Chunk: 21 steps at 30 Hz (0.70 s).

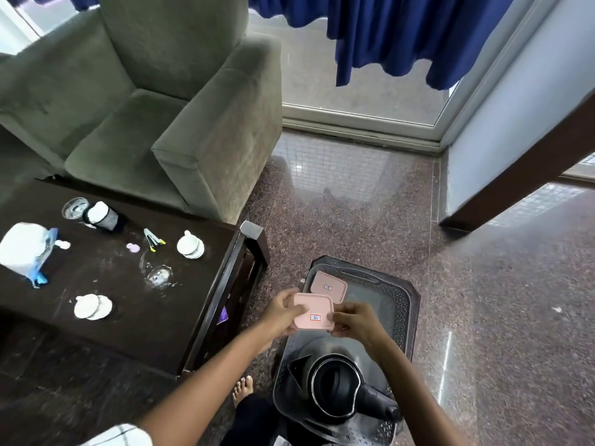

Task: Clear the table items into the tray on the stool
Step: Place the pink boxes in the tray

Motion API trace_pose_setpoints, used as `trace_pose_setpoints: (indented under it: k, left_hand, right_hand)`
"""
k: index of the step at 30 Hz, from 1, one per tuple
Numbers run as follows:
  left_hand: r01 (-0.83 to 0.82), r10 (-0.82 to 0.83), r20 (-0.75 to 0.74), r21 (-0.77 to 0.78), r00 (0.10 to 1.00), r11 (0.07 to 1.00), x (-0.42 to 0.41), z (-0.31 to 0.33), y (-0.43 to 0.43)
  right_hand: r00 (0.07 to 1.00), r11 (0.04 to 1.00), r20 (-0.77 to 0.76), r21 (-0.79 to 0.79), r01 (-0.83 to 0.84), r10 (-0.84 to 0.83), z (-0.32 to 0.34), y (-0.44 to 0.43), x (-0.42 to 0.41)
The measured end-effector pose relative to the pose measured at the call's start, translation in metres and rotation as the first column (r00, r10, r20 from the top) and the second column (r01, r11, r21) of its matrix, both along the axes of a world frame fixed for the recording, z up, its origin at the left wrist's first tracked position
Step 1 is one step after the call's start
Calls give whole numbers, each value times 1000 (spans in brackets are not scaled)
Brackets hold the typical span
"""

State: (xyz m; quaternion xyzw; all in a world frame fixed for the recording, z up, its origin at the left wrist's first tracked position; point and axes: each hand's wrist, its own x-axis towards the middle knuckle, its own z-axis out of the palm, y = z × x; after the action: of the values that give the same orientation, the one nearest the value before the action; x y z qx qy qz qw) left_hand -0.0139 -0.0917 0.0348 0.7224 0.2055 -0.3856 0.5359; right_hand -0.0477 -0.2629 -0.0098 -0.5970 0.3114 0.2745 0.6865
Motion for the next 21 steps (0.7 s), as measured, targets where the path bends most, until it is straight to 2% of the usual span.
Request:
trace_pose_setpoints:
  k: [2, 5, 8, 10, 13, 17, 21]
  left_hand:
    - [-10, 9, 16, 8, 1000, 1000, -1, -1, -5]
    - [3, -8, 59, 74, 998, 997, -5, -3, -3]
    - [8, -9, 18, 61, 1000, 998, -12, 0, 6]
    - [-1, 2, -12, 59, 1000, 998, -15, -1, 12]
    - [-13, 15, -38, 56, 999, 998, -19, -4, 20]
    - [-35, 37, -49, 43, 998, 998, -24, -6, 27]
    - [-53, 56, -66, 48, 996, 997, -28, -7, 34]
  right_hand:
    - [996, 1000, -83, -26, 15, -17, -13, -3, 0]
    - [983, 988, -179, -153, 2, -30, -39, -5, 0]
    - [974, 932, -226, -350, -93, 12, -73, -6, 2]
    - [961, 891, -271, -421, -168, 53, -100, -8, 3]
    - [946, 891, -319, -412, -190, 54, -138, -8, 7]
    - [948, 912, -319, -392, -122, -10, -153, -5, 16]
    - [944, 904, -331, -408, -130, -13, -166, -4, 19]
